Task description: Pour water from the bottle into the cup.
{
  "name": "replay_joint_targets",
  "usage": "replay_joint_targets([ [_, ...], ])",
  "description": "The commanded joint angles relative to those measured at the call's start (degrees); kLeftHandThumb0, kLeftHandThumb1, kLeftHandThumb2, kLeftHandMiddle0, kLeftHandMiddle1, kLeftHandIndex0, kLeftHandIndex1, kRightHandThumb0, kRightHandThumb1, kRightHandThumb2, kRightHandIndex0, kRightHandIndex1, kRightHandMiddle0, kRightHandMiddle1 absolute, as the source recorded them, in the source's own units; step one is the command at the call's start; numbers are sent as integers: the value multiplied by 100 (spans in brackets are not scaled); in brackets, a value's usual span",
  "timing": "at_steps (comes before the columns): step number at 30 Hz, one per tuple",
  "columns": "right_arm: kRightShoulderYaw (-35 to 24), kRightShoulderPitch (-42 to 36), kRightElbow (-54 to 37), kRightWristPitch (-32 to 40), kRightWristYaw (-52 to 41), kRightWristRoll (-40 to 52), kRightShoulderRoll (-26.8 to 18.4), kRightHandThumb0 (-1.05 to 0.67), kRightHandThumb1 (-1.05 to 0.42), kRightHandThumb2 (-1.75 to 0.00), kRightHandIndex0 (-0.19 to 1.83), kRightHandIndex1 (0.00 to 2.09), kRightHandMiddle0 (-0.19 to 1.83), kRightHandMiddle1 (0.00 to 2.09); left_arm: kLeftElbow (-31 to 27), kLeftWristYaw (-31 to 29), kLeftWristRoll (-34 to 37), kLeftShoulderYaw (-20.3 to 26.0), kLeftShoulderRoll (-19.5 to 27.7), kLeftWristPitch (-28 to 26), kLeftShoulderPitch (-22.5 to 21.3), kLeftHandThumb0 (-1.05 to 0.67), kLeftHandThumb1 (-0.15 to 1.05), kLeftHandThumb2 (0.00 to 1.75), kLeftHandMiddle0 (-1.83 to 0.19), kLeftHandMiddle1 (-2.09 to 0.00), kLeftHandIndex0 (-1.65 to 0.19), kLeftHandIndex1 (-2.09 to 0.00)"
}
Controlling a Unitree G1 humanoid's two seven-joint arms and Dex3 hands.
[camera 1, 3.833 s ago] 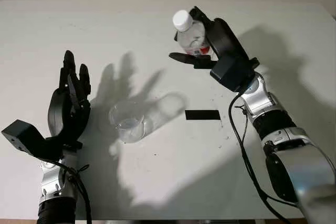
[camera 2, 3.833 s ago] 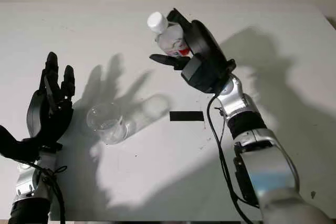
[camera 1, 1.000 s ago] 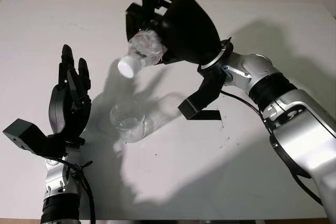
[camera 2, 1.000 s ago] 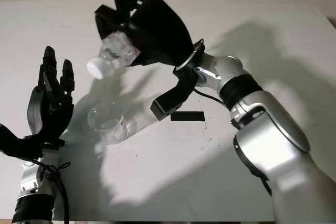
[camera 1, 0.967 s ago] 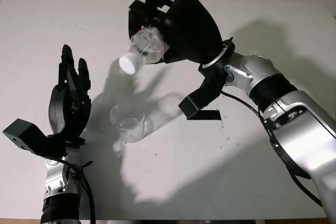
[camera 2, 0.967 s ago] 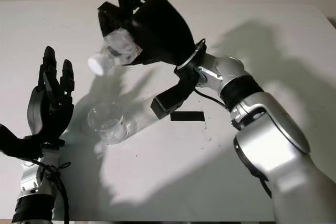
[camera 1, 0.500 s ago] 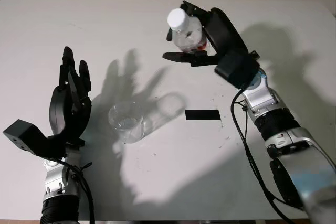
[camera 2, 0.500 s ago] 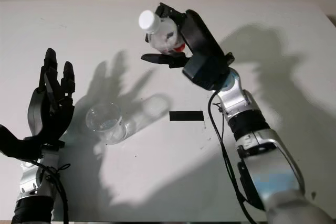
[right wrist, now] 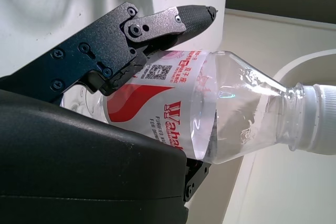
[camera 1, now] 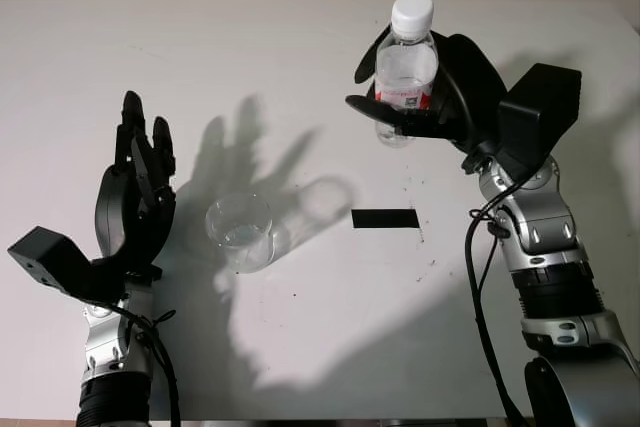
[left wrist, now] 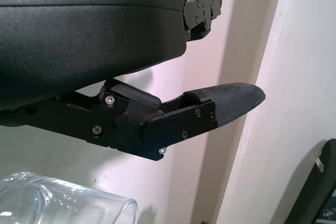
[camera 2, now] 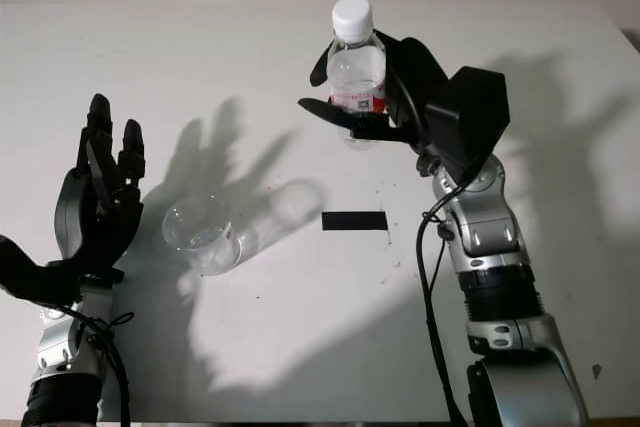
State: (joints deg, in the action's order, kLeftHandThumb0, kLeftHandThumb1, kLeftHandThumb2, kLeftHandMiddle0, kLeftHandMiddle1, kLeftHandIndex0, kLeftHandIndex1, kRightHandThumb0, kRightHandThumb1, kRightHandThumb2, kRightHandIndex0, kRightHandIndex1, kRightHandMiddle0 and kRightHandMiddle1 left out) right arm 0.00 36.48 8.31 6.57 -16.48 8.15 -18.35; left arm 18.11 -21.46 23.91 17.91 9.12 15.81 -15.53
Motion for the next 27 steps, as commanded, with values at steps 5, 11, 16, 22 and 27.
replay_joint_targets([
  [5, -294, -209, -412, 697, -136, 517, 188, -35, -105, -49, 131, 209, 109, 209, 103, -12, -3, 3, -65, -15, 188, -76, 105, 70, 19, 0, 19, 0],
  [11, -305, -543, -579, 749, -69, 493, 330, -34, -105, -52, 127, 209, 104, 209, 46, -12, -26, 1, -48, -5, 243, -75, 105, 71, 19, 0, 19, 0],
  [16, -295, -758, -510, 662, -56, 455, 448, -35, -105, -54, 127, 209, 98, 209, 22, -12, -12, 14, -41, -16, 253, -76, 105, 70, 19, 0, 19, 0],
  [22, -220, -919, -569, 764, -22, 321, 487, -34, -105, -55, 128, 209, 98, 209, 18, -45, -1, 8, -30, -25, 237, -75, 105, 70, 19, 0, 19, 0],
  [27, -172, -1026, -679, 957, -84, 291, 448, -37, -105, -53, 125, 209, 99, 209, 5, -21, -21, 7, -14, -51, 231, -76, 105, 70, 19, 0, 19, 0],
])
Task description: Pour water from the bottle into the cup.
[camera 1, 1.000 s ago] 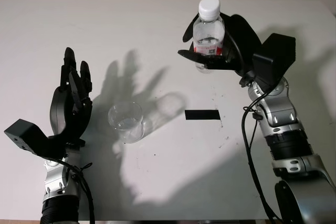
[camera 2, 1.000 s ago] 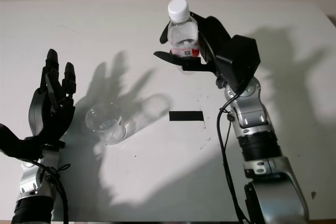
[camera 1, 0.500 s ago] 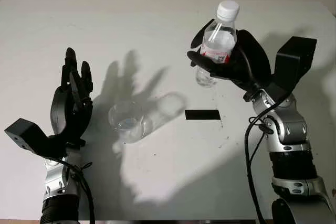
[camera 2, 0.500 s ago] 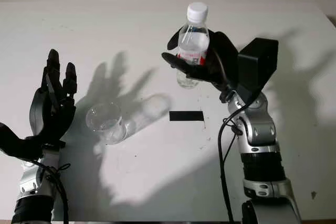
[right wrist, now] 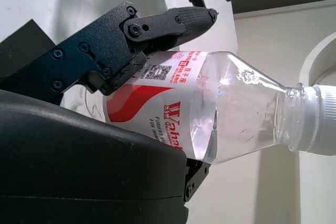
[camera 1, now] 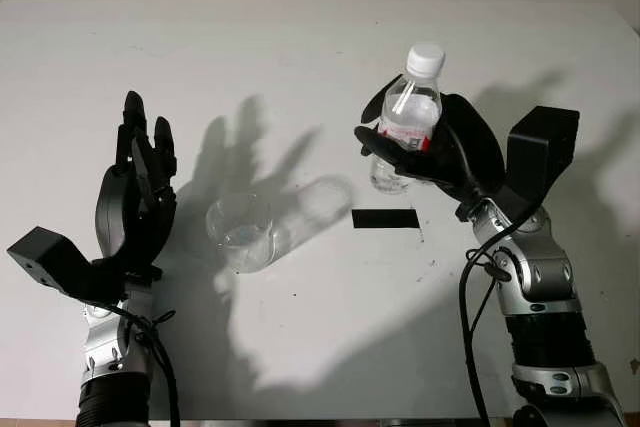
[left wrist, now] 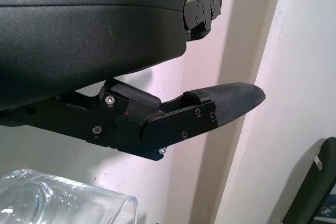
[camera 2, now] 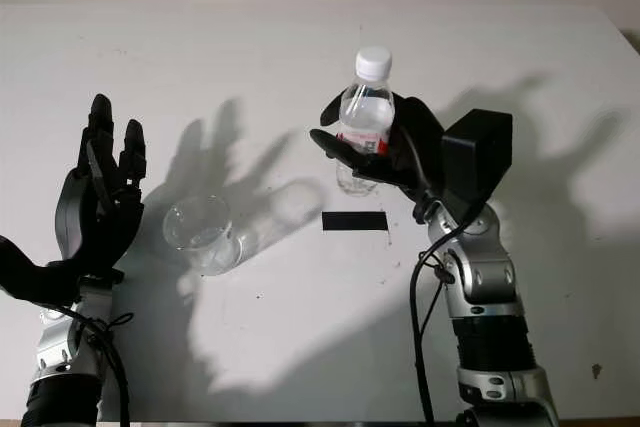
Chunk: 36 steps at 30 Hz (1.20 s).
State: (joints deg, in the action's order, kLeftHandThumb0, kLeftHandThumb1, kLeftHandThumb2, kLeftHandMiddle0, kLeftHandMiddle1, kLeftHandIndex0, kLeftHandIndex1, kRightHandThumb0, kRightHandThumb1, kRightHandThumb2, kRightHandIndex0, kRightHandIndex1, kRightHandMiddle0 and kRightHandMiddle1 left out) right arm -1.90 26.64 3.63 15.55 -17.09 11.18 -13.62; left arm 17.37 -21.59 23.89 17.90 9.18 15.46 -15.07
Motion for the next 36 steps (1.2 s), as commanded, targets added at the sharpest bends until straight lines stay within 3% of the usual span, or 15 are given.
replay_joint_targets([
  [1, 31, -59, -244, 135, -31, -18, -36, -38, -105, -53, 125, 209, 98, 209, 74, -2, -19, 9, -21, -23, 184, -76, 105, 69, 19, 0, 19, 0],
  [23, 157, -369, 10, 240, -86, -109, 170, -42, -105, -55, 135, 209, 107, 209, -3, 11, 43, 35, -24, -106, 201, -77, 105, 66, 19, 0, 19, 0],
  [36, 369, -477, 777, -917, -51, -750, 139, -48, -105, -51, 120, 209, 97, 209, 23, 14, -19, 54, 14, -101, 181, -77, 105, 67, 19, 0, 19, 0],
])
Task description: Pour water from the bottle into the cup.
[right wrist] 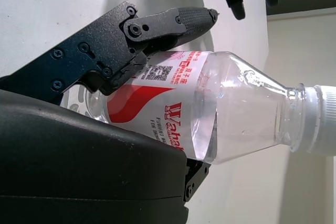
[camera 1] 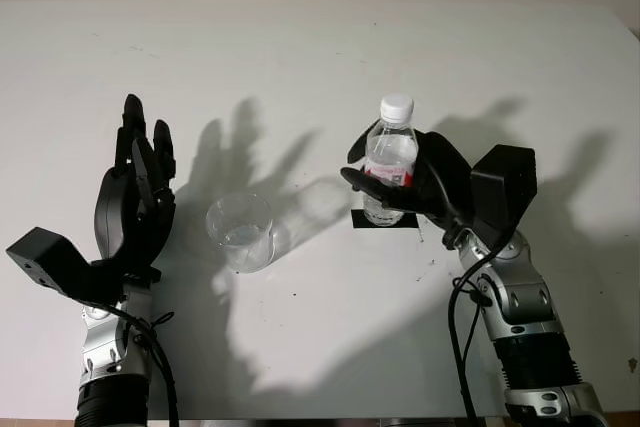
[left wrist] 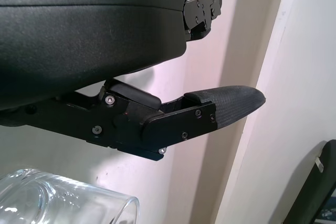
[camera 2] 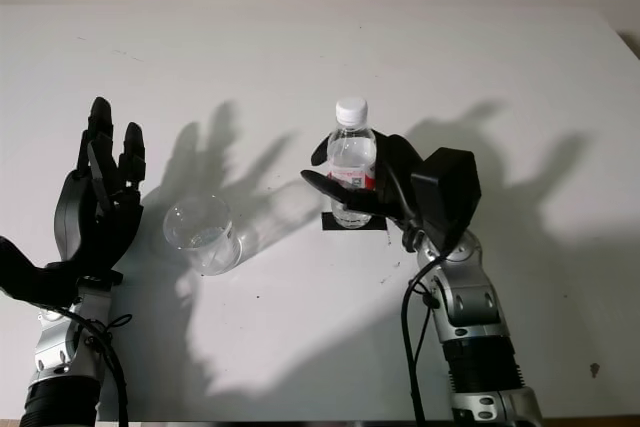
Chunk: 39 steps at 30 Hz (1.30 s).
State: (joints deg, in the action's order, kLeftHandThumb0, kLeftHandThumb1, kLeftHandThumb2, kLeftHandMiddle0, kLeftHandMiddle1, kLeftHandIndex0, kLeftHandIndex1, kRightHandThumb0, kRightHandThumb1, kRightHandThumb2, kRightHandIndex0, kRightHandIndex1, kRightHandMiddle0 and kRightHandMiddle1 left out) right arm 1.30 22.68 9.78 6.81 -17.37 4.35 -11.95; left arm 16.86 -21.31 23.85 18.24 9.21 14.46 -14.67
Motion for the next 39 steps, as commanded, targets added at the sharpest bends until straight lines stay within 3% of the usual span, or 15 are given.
replay_joint_targets([
  [1, 59, -85, 239, -198, -40, -110, -40, -48, -105, -49, 119, 209, 94, 209, 70, -21, -10, 20, 17, -12, 141, -77, 105, 67, 19, 0, 19, 0],
  [6, 26, -160, 711, -1187, 20, -218, 63, -53, -105, -28, 88, 209, 59, 209, 41, -44, 18, 25, 29, -34, 151, -76, 105, 68, 19, 0, 19, 0],
  [9, -8, -220, 877, -1427, 59, -172, 133, -59, -105, -18, 46, 209, 20, 209, 52, -64, 35, 37, 38, -27, 152, -76, 105, 68, 19, 0, 19, 0],
  [14, -75, -332, 856, -1372, 69, -66, 185, -64, -105, -9, -12, 208, -15, 199, 75, -81, 41, 48, 52, -38, 146, -76, 105, 68, 19, 0, 19, 0],
  [22, -196, -541, 892, -1318, 50, 145, 278, -69, -103, -5, -19, 159, -19, 153, 109, -128, 34, 72, 84, -14, 135, -76, 105, 69, 19, 0, 19, 0],
  [26, -133, -693, 783, -1293, 119, 27, 278, -73, -100, -5, -19, 113, -19, 109, 115, -156, 37, 79, 105, -39, 116, -76, 105, 69, 19, 0, 19, 0],
  [27, -134, -722, 772, -1320, 106, 31, 278, -74, -99, -5, -19, 93, -19, 91, 121, -165, 44, 81, 107, -41, 110, -76, 105, 69, 19, 0, 19, 0],
  [30, -169, -793, 806, -1591, 106, 32, 287, -76, -97, -5, -19, 67, -19, 68, 144, -187, 54, 86, 110, -31, 93, -76, 105, 69, 19, 0, 19, 0],
  [35, -164, -917, 878, -2121, 59, -54, 213, -84, -97, -5, -19, 44, -19, 52, 132, -151, 18, 80, 108, -40, 101, -76, 105, 69, 19, 0, 19, 0],
  [39, -132, -975, 948, -2571, 73, -295, 95, -90, -99, -6, -18, 11, -19, 20, 125, -111, -7, 65, 86, -43, 102, -76, 105, 69, 19, 0, 19, 0],
])
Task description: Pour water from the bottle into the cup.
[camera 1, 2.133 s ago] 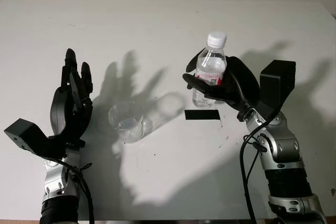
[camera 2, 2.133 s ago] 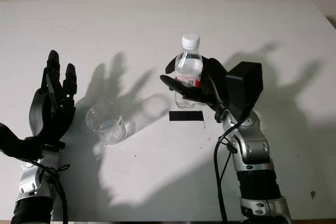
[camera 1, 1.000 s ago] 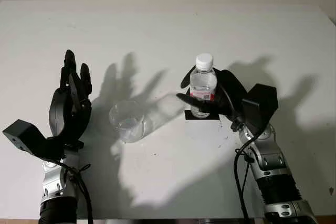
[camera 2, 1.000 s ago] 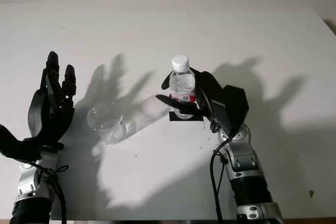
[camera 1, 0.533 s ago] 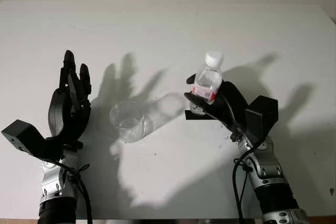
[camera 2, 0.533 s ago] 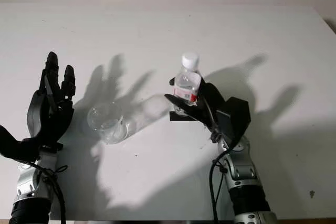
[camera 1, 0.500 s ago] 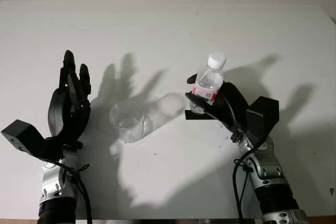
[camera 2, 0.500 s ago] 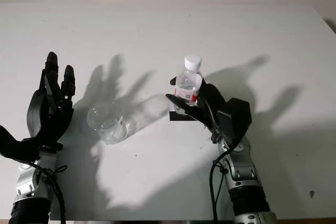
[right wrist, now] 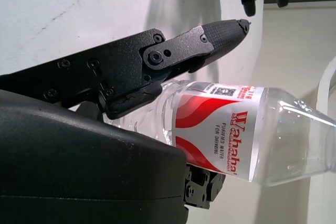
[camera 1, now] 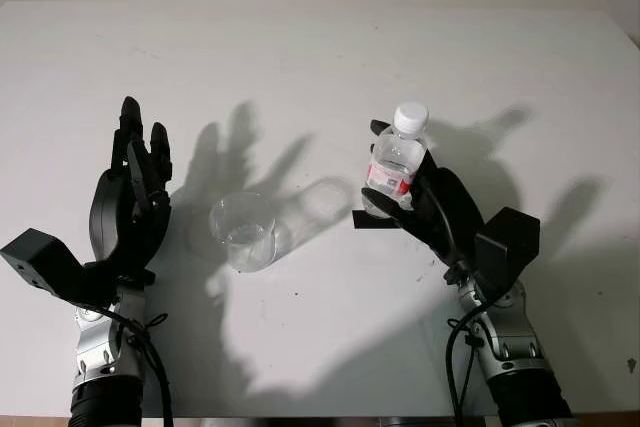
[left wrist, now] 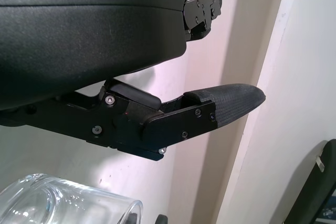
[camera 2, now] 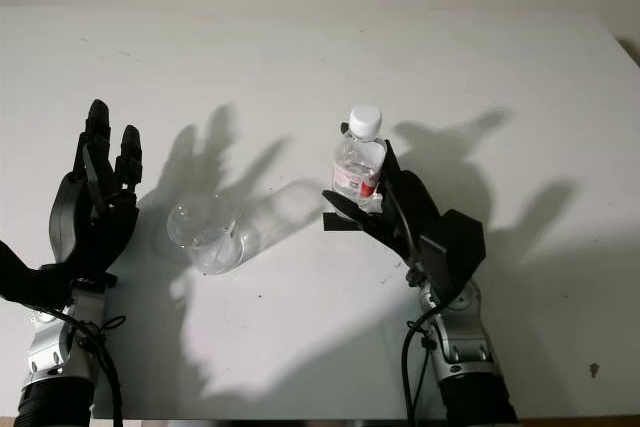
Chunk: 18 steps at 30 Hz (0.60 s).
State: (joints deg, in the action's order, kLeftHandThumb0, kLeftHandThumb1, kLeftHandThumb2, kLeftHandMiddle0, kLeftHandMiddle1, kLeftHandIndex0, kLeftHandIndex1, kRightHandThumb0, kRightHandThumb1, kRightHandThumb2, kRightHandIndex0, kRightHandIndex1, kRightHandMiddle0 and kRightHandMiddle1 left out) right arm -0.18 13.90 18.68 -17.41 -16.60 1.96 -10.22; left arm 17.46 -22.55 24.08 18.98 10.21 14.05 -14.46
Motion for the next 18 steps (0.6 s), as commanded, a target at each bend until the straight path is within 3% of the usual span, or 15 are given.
replay_joint_targets([
  [1, -4, -92, 70, -194, -10, -56, -89, -92, -100, -6, -19, 4, -19, 8, 77, 25, -48, -14, -16, 16, 76, -76, 105, 69, 19, 0, 19, 0],
  [18, -449, 419, 698, -368, 294, 391, 83, -95, -100, -5, -19, 0, -19, 0, 35, -47, 27, 7, -20, 22, 119, -76, 105, 69, 19, 0, 19, 0],
])
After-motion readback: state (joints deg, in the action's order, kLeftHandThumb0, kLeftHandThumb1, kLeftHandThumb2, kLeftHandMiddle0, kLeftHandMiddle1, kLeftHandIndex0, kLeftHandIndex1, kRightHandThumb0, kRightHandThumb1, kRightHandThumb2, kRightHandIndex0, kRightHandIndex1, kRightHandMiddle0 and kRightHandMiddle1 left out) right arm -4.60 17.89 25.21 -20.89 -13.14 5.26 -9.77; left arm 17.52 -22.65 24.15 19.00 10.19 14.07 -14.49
